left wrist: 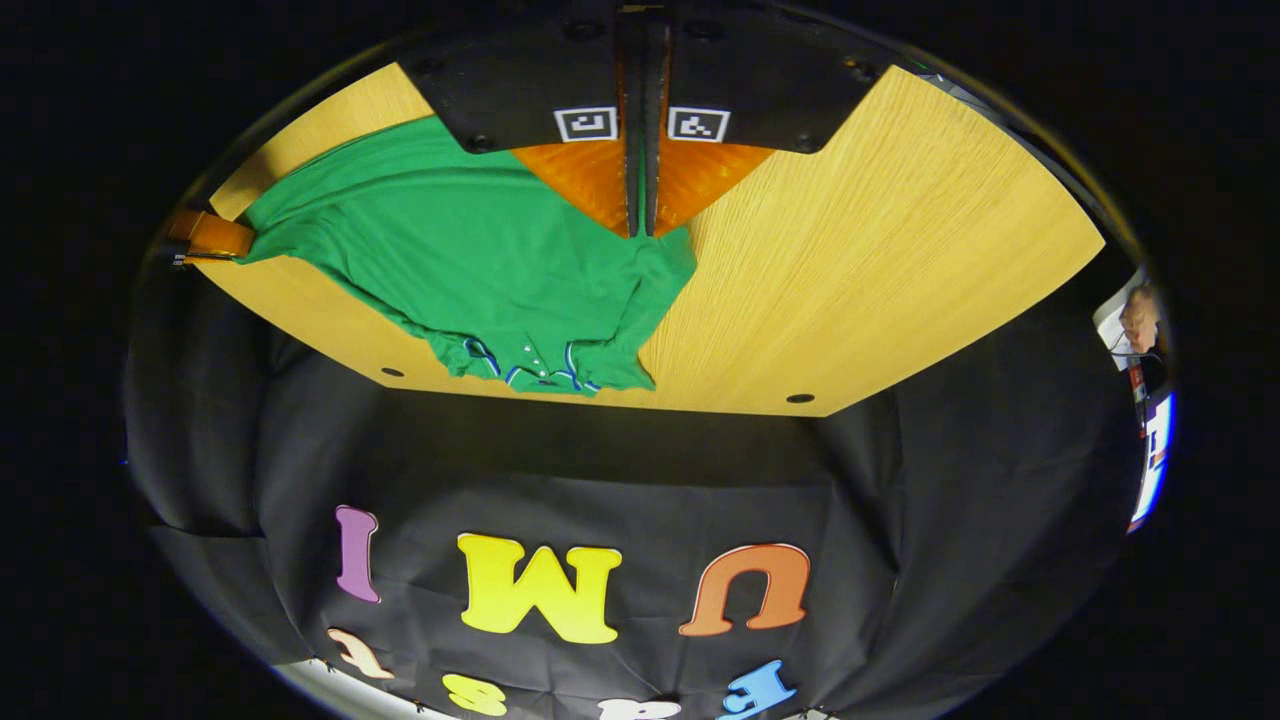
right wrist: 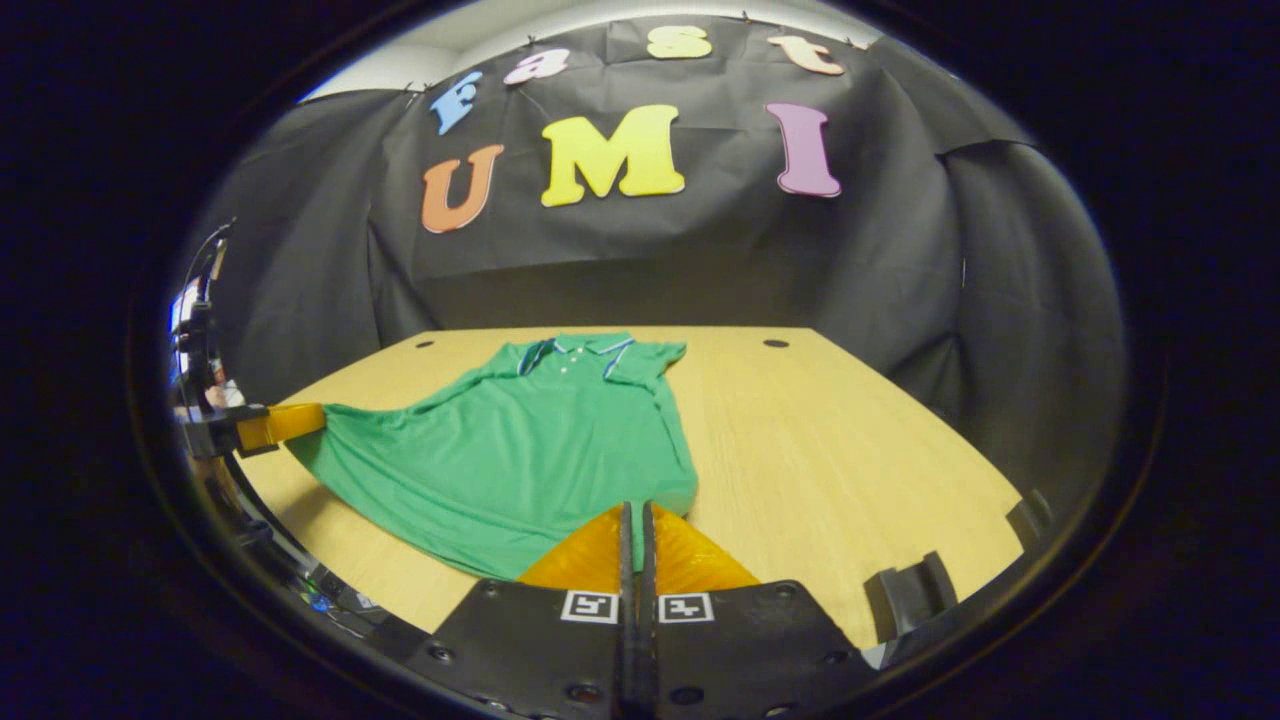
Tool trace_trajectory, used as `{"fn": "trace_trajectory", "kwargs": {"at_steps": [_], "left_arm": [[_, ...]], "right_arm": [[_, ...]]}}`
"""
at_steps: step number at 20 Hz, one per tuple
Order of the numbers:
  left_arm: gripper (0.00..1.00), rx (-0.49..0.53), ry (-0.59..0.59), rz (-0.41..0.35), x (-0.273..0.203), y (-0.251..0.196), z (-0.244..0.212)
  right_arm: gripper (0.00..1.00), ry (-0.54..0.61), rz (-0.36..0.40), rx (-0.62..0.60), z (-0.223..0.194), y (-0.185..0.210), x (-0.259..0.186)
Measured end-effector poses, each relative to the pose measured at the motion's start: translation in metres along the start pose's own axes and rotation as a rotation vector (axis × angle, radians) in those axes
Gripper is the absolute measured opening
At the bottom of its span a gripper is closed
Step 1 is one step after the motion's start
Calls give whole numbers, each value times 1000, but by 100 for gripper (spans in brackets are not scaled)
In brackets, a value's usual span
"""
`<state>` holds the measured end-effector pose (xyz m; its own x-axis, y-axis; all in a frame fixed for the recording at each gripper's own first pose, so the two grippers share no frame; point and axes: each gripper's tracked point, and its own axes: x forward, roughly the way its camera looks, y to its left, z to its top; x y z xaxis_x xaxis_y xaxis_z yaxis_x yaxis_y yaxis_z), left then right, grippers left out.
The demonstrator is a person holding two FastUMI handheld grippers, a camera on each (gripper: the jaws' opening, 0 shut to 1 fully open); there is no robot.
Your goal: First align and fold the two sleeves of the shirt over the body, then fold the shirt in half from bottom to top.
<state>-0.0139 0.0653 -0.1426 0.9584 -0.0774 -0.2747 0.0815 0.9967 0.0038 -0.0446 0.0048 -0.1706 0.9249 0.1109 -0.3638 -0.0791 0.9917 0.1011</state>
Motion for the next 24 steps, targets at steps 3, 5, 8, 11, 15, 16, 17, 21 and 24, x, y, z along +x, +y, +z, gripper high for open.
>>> {"fn": "trace_trajectory", "kwargs": {"at_steps": [3, 5, 8, 11, 15, 16, 17, 21, 24], "left_arm": [[6, 29, -52, -2, 7, -7, 36], [6, 24, -85, -7, 15, -10, 61], [6, 36, -111, 1, 34, -6, 89], [6, 31, -118, 7, 65, -4, 111], [6, 34, -121, 4, 112, -4, 133], [6, 32, -118, -1, 125, -7, 137], [6, 32, -112, -7, 137, -9, 141], [6, 44, -82, -34, 190, -13, 152], [6, 53, -60, -36, 239, -9, 162]], "right_arm": [[0, -62, 2, -30, 38, -2, 10], [0, -85, 13, -38, 57, -1, 22], [0, -112, 18, -34, 88, -1, 47], [0, -144, 11, -20, 122, -5, 76], [0, -161, -9, -3, 167, -6, 123], [0, -163, -11, 1, 176, -5, 135], [0, -166, -12, 2, 185, -1, 146], [0, -185, -56, -36, 216, 0, 193], [0, -175, -82, -34, 238, -5, 234]]}}
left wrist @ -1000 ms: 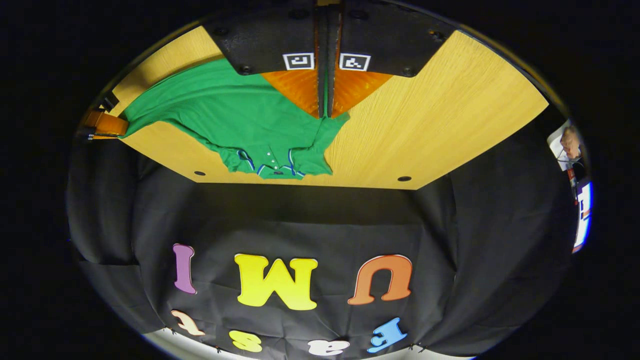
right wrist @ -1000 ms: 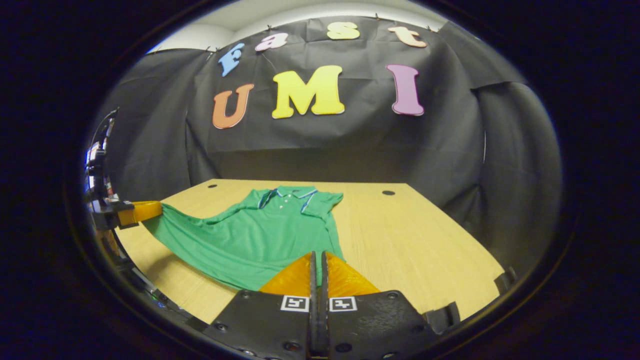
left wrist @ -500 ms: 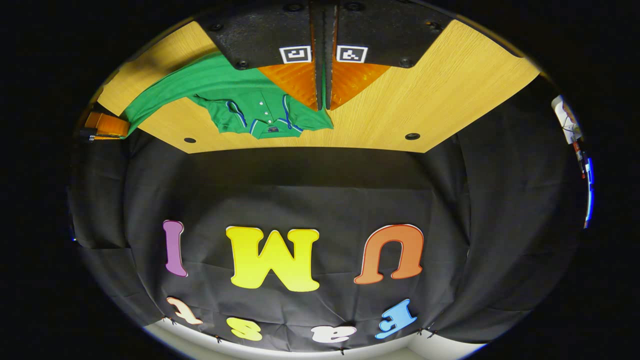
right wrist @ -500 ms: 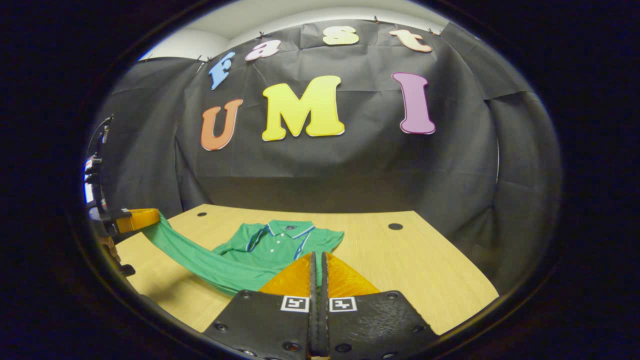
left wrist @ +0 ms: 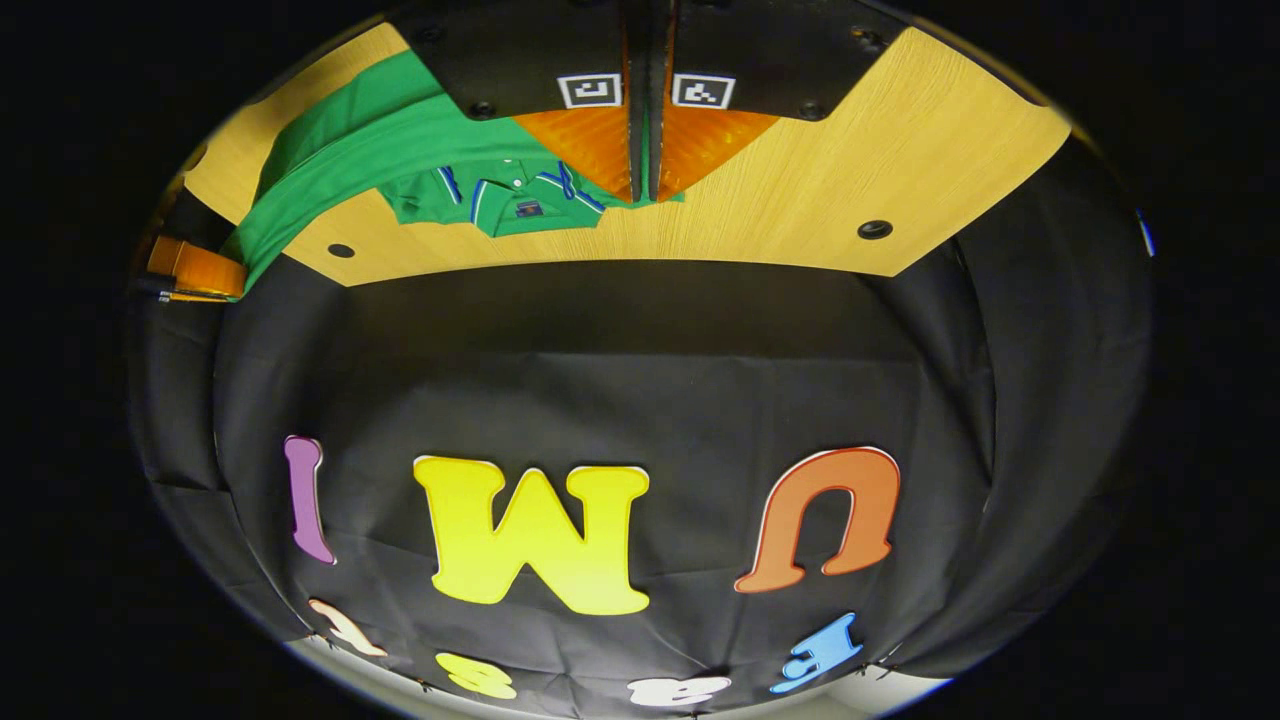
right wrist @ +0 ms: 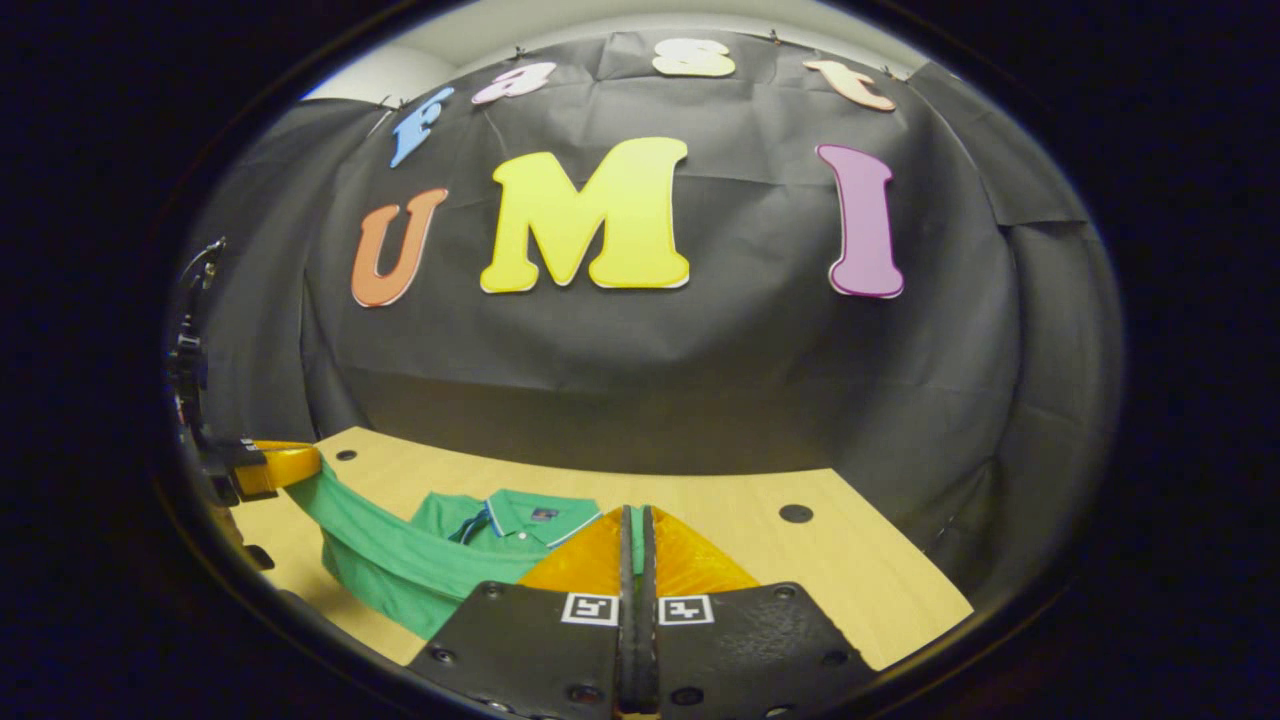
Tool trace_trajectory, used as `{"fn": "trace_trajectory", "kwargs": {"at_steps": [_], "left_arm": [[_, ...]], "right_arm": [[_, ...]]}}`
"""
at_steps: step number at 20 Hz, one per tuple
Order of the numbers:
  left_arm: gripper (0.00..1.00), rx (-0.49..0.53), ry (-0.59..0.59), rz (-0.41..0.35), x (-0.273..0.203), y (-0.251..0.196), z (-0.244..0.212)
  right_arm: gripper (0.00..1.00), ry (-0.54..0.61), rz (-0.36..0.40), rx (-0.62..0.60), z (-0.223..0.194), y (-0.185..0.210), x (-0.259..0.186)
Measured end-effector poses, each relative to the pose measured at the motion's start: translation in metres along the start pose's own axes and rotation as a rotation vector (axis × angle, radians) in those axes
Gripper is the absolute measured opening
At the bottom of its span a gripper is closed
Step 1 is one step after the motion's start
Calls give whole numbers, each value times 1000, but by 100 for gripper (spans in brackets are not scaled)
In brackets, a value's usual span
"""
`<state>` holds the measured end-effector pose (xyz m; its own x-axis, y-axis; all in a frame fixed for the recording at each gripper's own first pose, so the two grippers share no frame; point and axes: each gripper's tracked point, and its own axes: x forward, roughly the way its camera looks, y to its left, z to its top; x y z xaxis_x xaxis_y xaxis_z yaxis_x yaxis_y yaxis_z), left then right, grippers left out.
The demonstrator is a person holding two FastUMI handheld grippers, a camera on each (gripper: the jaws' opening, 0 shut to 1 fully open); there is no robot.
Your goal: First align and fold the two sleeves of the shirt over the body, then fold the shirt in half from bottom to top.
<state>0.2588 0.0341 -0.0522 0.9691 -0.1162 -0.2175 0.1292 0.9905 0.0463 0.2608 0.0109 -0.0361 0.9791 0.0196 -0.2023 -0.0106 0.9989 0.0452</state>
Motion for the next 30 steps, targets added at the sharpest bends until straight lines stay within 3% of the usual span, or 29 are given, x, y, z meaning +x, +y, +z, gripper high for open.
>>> {"fn": "trace_trajectory", "kwargs": {"at_steps": [6, 13, 17, 21, 23, 24, 26, 27, 30], "left_arm": [[6, -9, 1, -18, 94, -4, 16], [6, 0, 55, -7, 169, 5, -14], [6, 23, 93, 2, 186, 10, -44], [6, 23, 91, 13, 187, 12, -48], [7, 20, 83, 30, 186, 15, -48], [13, 27, 84, 39, 186, 14, -47], [71, 57, 93, 63, 186, 13, -51], [100, 67, 99, 75, 184, 12, -49], [100, 22, 110, 61, 178, 3, -45]], "right_arm": [[0, 24, -49, 9, 20, -5, 103], [0, 58, -112, -8, -13, -18, 209], [0, 111, -162, -59, -53, -30, 238], [0, 125, -160, -70, -59, -27, 240], [10, 114, -172, -79, -55, -28, 236], [38, 115, -183, -83, -50, -31, 230], [95, 141, -213, -60, -54, -39, 229], [95, 155, -191, -33, -54, -35, 224], [95, 210, -147, 1, -64, -28, 208]]}}
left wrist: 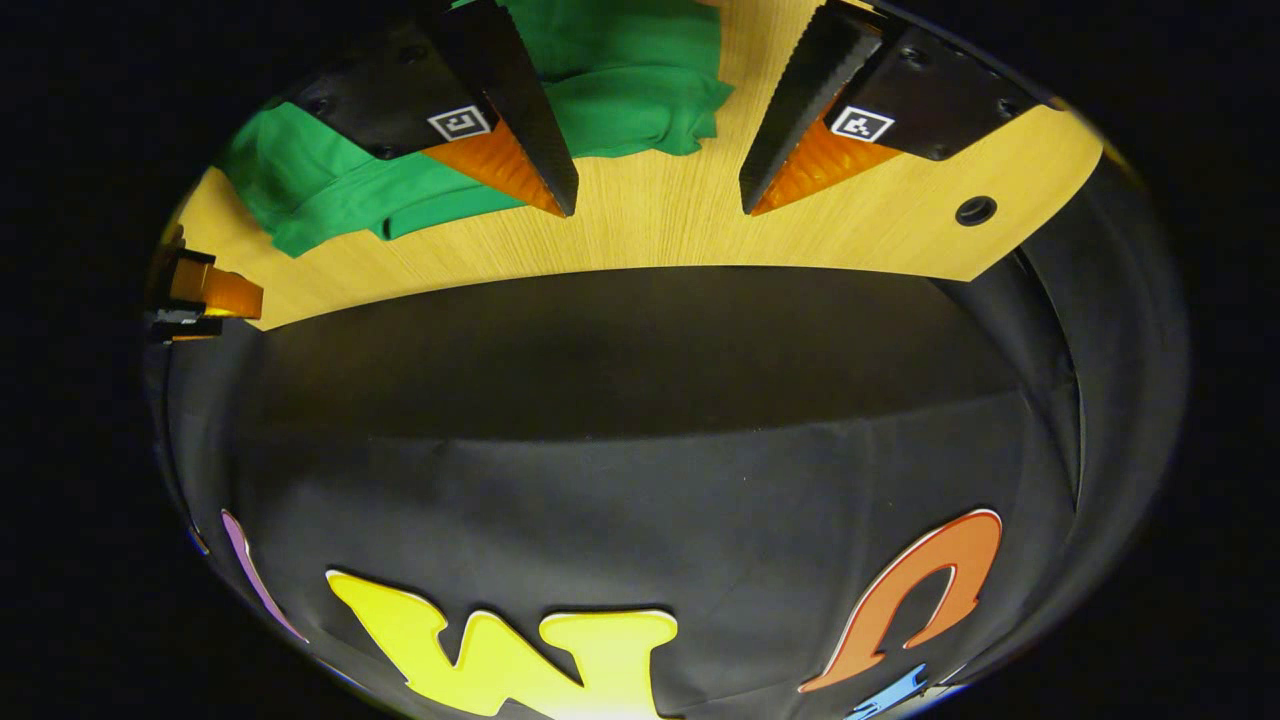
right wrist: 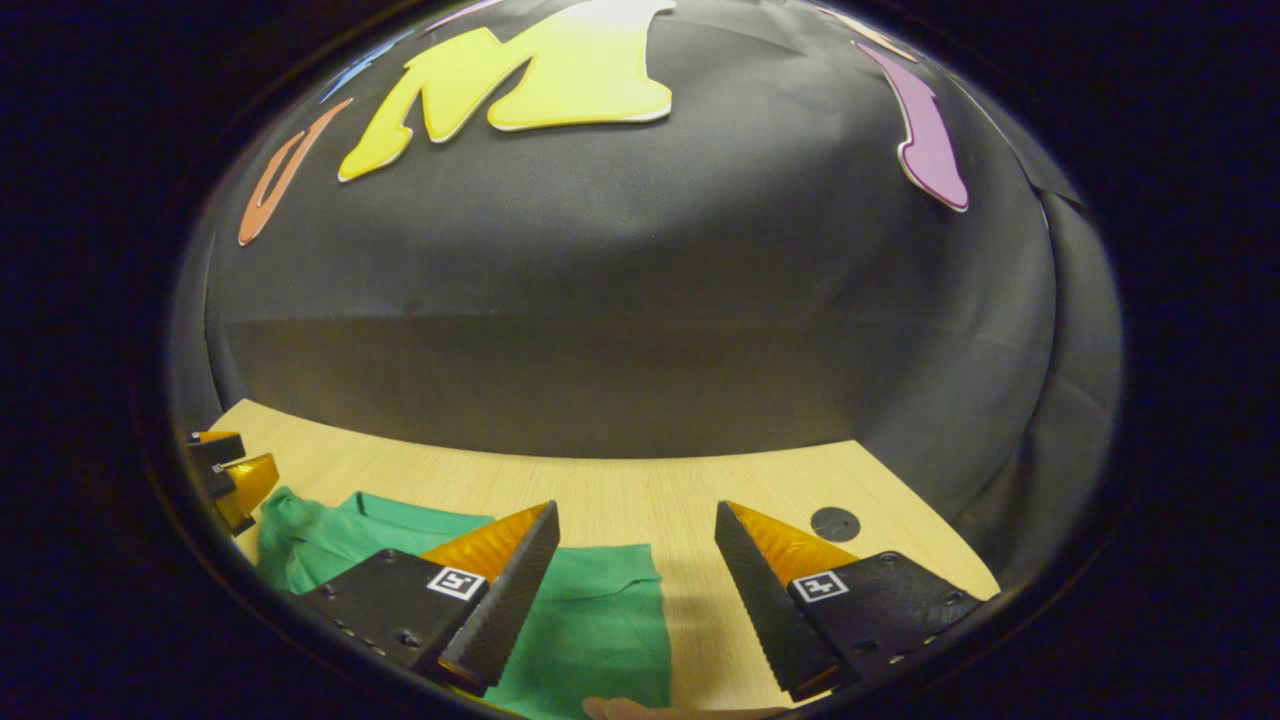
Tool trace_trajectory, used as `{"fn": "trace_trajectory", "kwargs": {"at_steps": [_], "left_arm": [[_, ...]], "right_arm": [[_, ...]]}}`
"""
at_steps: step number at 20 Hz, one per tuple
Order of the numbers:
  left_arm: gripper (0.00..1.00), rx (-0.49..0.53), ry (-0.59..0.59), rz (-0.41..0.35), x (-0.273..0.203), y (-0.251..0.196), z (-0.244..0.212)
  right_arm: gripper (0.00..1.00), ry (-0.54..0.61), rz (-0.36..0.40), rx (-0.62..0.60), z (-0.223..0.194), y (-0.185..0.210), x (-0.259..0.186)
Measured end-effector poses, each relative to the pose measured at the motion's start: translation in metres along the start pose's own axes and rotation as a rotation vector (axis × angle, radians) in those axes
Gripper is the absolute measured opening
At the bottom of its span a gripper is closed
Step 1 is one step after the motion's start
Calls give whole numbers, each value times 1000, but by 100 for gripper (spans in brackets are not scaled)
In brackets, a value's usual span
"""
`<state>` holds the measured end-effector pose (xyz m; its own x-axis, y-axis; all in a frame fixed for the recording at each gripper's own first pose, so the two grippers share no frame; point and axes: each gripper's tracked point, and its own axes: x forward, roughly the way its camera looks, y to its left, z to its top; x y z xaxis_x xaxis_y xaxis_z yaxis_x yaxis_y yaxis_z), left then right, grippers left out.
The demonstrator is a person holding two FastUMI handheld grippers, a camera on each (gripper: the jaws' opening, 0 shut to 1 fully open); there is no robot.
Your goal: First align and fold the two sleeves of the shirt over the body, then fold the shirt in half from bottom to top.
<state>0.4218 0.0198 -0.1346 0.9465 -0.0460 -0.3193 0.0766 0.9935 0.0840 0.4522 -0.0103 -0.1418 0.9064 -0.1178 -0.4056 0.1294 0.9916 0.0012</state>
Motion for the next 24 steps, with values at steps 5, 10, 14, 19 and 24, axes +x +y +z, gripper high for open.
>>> {"fn": "trace_trajectory", "kwargs": {"at_steps": [5, 10, 14, 19, 24], "left_arm": [[100, -3, -36, 23, -32, 1, 21], [100, 44, -75, 0, -96, -16, 35], [100, 59, -107, 6, -161, -26, 31], [100, -3, -147, -2, -250, -41, 19], [100, 7, -236, 32, -350, -48, 15]], "right_arm": [[97, 32, 1, -30, -23, -2, -36], [97, -33, 7, -28, -8, -8, -109], [96, -105, 12, -119, -8, -17, -175], [95, -197, 46, -138, -13, -28, -265], [95, -275, 33, -140, -40, -60, -358]]}}
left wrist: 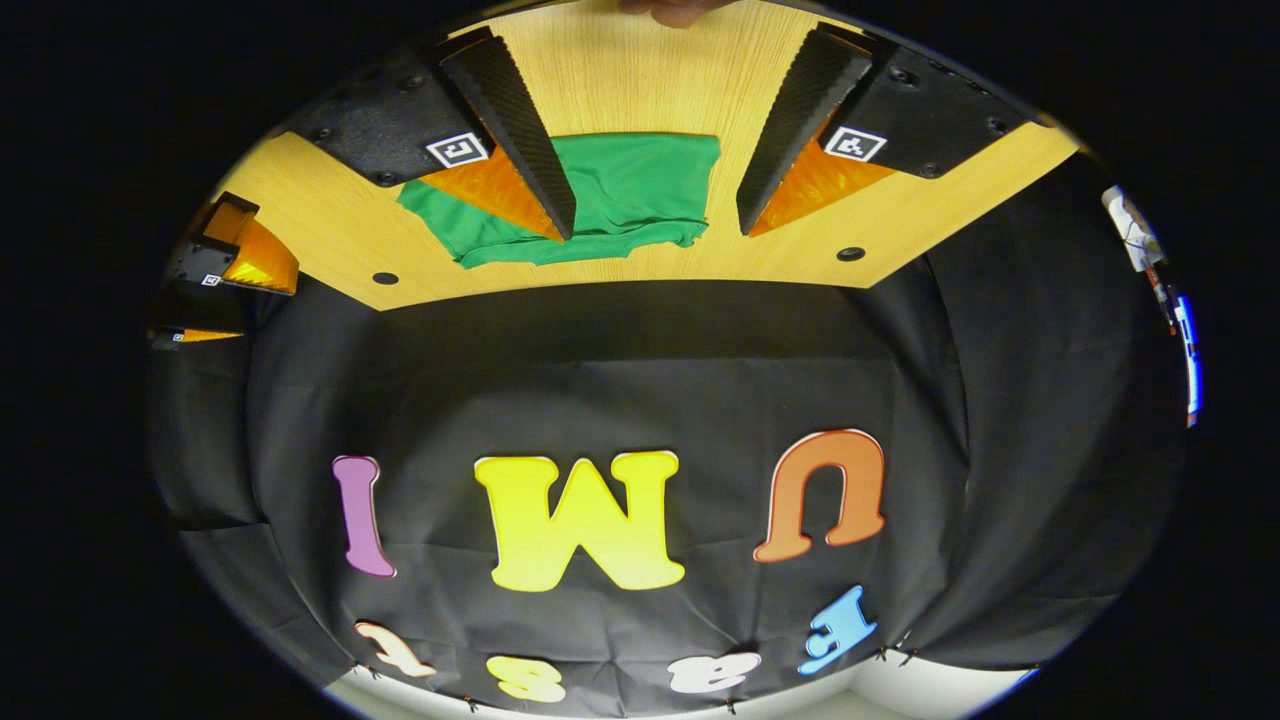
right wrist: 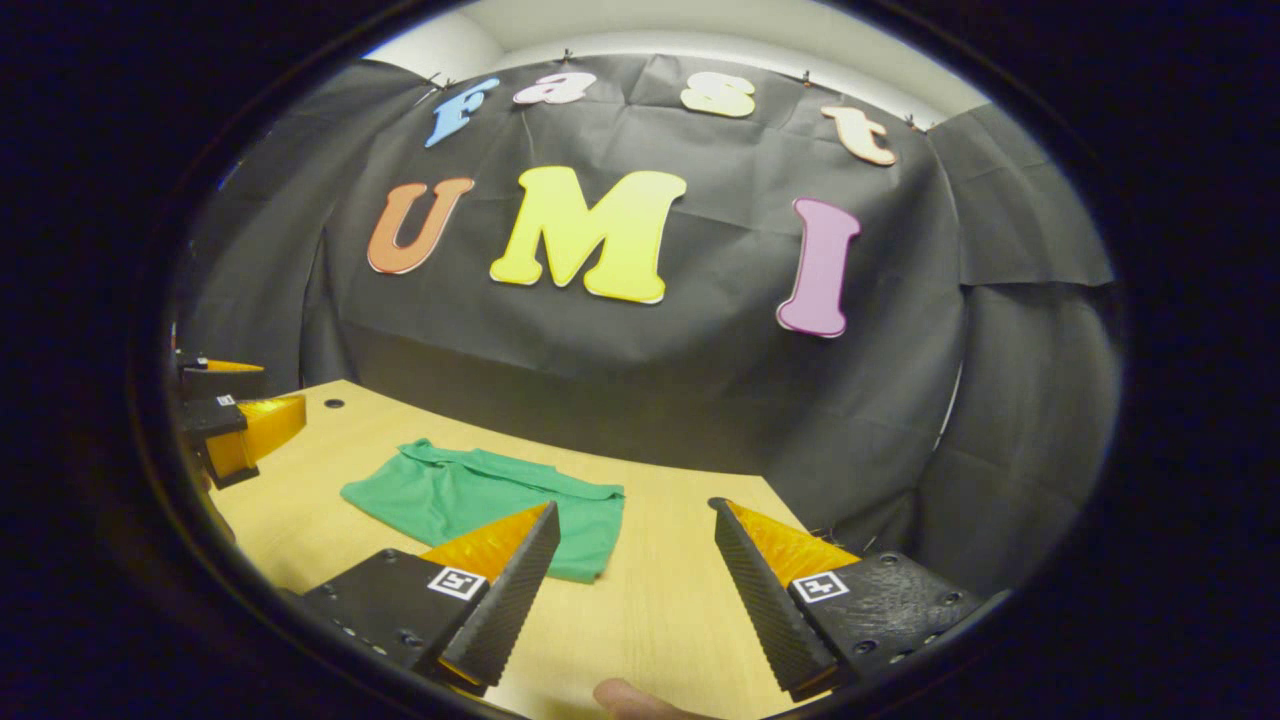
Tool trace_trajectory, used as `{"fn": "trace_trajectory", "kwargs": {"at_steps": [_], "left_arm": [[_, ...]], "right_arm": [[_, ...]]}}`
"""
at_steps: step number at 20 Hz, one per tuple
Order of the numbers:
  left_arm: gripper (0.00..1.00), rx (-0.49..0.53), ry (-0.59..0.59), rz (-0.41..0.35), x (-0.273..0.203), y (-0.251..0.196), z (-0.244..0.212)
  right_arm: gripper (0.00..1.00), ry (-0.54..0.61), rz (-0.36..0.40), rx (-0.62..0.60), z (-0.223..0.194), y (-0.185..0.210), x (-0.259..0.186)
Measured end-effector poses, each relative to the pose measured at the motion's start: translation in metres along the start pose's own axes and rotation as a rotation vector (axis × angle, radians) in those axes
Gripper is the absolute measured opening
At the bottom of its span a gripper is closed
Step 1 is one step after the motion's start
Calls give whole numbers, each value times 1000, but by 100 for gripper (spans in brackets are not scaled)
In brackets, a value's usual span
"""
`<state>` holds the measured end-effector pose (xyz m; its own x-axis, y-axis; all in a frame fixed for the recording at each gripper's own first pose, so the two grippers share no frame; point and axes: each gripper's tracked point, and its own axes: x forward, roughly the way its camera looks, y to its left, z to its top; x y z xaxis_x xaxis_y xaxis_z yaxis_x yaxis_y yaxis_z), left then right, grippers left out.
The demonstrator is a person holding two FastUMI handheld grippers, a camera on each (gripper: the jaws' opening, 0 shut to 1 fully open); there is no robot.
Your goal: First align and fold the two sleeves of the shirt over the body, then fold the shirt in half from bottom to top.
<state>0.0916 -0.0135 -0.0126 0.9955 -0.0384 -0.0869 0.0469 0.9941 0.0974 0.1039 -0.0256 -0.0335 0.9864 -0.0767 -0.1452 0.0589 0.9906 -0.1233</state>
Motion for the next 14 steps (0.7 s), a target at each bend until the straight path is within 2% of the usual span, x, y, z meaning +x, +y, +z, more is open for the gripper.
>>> {"fn": "trace_trajectory", "kwargs": {"at_steps": [3, 6, 8, 11, 14], "left_arm": [[100, -24, 3, 7, -48, -1, -7], [100, -40, -3, -7, -97, -7, -17], [100, -48, -33, -3, -116, -5, -18], [100, -82, -58, 2, -127, 0, -23], [100, -62, -41, 11, -123, 2, -28]], "right_arm": [[97, -9, 14, 58, -10, -14, -57], [95, -70, -62, 78, -12, -47, -106], [95, -107, -77, 69, -12, -51, -133], [95, -137, -66, 72, -11, -45, -154], [97, -139, -39, 72, -13, -29, -162]]}}
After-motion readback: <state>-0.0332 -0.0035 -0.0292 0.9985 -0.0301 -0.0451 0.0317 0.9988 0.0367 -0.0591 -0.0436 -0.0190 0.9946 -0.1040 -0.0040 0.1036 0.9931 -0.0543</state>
